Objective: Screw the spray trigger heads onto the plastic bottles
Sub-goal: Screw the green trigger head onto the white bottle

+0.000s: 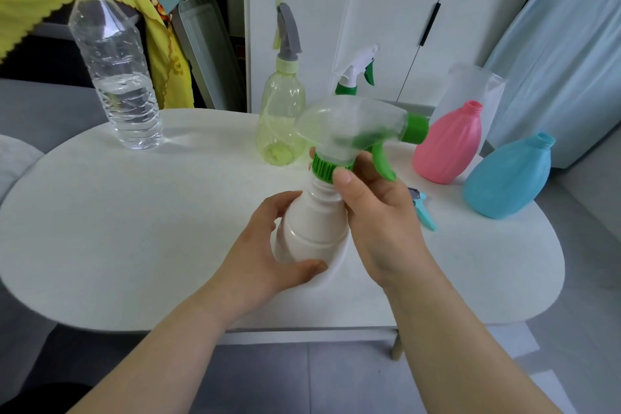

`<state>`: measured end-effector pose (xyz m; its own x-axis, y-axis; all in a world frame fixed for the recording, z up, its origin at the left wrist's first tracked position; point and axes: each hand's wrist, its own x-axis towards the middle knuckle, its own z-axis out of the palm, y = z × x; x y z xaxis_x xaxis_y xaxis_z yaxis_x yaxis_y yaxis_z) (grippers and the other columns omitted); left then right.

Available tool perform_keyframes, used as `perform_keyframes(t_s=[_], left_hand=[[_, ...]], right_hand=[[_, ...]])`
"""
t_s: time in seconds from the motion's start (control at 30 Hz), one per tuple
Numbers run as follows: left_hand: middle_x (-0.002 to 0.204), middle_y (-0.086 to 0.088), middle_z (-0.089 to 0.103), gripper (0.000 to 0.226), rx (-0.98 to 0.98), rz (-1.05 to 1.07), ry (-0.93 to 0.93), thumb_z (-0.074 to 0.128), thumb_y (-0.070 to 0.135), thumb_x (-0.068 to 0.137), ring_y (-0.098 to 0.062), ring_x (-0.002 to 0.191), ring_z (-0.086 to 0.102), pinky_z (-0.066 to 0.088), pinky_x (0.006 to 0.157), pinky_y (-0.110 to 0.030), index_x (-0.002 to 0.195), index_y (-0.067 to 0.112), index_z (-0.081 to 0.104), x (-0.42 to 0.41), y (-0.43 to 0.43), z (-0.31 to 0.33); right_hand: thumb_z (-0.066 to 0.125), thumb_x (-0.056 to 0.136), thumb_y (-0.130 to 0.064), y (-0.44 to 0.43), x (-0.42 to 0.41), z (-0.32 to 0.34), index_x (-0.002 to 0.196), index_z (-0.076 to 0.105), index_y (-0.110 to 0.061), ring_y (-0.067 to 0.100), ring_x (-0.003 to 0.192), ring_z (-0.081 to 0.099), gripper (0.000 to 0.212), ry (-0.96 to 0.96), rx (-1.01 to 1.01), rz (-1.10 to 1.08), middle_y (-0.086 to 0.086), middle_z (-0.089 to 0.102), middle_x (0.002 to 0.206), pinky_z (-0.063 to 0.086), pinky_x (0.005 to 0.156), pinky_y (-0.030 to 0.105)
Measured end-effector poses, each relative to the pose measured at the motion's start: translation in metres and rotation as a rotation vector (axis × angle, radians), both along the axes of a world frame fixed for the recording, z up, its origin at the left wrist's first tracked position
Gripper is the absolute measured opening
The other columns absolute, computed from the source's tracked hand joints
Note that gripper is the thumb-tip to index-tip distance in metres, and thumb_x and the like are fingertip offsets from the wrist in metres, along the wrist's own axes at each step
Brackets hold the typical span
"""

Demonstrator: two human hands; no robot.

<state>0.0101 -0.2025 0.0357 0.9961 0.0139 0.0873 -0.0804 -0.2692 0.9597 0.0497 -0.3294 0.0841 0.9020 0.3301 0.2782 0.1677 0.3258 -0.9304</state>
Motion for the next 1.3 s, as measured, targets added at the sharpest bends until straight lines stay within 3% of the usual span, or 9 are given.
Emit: perform_keyframes(t_s=[0.2,0.4,0.57,0.67,0.77,0.9,1.07,1.2,1.3], left_hand=[[0.115,0.026,0.046,0.069,0.013,0.001,-0.02,0.079,0.014,0.06,0.005,0.105,0.045,0.037,0.086,-0.02,0.097,0.052,0.036,-0.001,0.001,-0.001],[0.111,0.031,0.045,0.065,0.011,-0.005,0.006,0.072,0.032,0.048,0.008,0.104,0.045,0.037,0.082,-0.013,0.096,0.056,0.036,0.0,0.001,0.0],[0.113,0.03,0.046,0.069,0.017,-0.006,-0.009,0.08,0.023,0.055,0.006,0.105,0.045,0.037,0.083,-0.014,0.096,0.057,0.036,0.0,0.001,-0.002],[0.113,0.031,0.046,0.067,0.019,-0.006,-0.011,0.077,0.027,0.052,0.007,0.106,0.044,0.037,0.084,-0.015,0.095,0.058,0.036,0.0,0.002,-0.002],[0.114,0.029,0.046,0.065,0.011,-0.016,-0.004,0.072,0.032,0.048,0.005,0.11,0.045,0.037,0.093,-0.023,0.097,0.055,0.036,0.001,0.001,-0.001],[0.114,0.03,0.045,0.066,0.016,-0.014,-0.01,0.072,0.032,0.048,0.008,0.107,0.044,0.035,0.091,-0.02,0.098,0.054,0.035,0.001,0.001,-0.001],[0.115,0.028,0.044,0.07,0.039,0.003,-0.045,0.078,0.015,0.06,0.013,0.102,0.043,0.034,0.09,-0.024,0.098,0.053,0.034,0.0,0.001,-0.004],[0.116,0.028,0.044,0.071,0.03,-0.006,-0.046,0.08,0.02,0.059,0.01,0.105,0.043,0.036,0.088,-0.023,0.098,0.056,0.034,0.002,0.001,-0.006],[0.114,0.032,0.045,0.07,0.014,-0.034,-0.026,0.075,0.03,0.052,0.016,0.105,0.044,0.038,0.081,-0.008,0.1,0.06,0.033,0.003,0.002,-0.008]], right_hand=[[0.07,0.059,-0.018,0.009,0.001,-0.003,0.091,0.051,-0.029,0.001,0.081,0.062,0.039,-0.006,-0.099,-0.223,-0.006,0.063,0.089,0.051,0.072,0.017],[0.061,0.07,-0.017,-0.004,0.002,0.002,0.087,0.066,-0.027,0.005,0.09,0.064,0.02,0.024,-0.061,0.04,-0.01,0.071,0.085,0.051,0.083,0.02],[0.071,0.059,-0.018,0.006,0.001,-0.001,0.094,0.056,-0.026,0.01,0.088,0.065,0.039,0.018,-0.103,-0.185,-0.002,0.067,0.092,0.053,0.078,0.021],[0.067,0.063,-0.019,0.004,0.001,-0.001,0.102,0.052,-0.028,0.018,0.102,0.062,0.042,0.034,-0.111,-0.101,0.001,0.064,0.103,0.051,0.089,0.03],[0.06,0.07,-0.021,-0.006,0.003,0.001,0.099,0.059,-0.028,0.022,0.109,0.059,0.029,0.044,-0.107,0.02,-0.005,0.067,0.1,0.044,0.1,0.039],[0.064,0.067,-0.018,-0.006,0.003,0.001,0.089,0.065,-0.023,0.012,0.093,0.064,0.023,0.029,-0.087,-0.024,-0.009,0.071,0.085,0.049,0.091,0.03],[0.069,0.061,-0.012,0.009,-0.001,-0.002,0.096,0.052,-0.026,0.007,0.087,0.064,0.042,0.007,-0.039,-0.195,-0.001,0.064,0.095,0.05,0.074,0.019],[0.064,0.068,-0.018,0.0,0.002,0.001,0.096,0.057,-0.03,0.007,0.095,0.062,0.032,0.002,-0.131,-0.041,-0.005,0.067,0.097,0.052,0.087,0.024],[0.064,0.067,-0.023,-0.005,0.003,0.0,0.085,0.065,-0.024,0.009,0.092,0.062,0.018,0.014,-0.167,-0.028,0.003,0.072,0.096,0.049,0.089,0.03]])
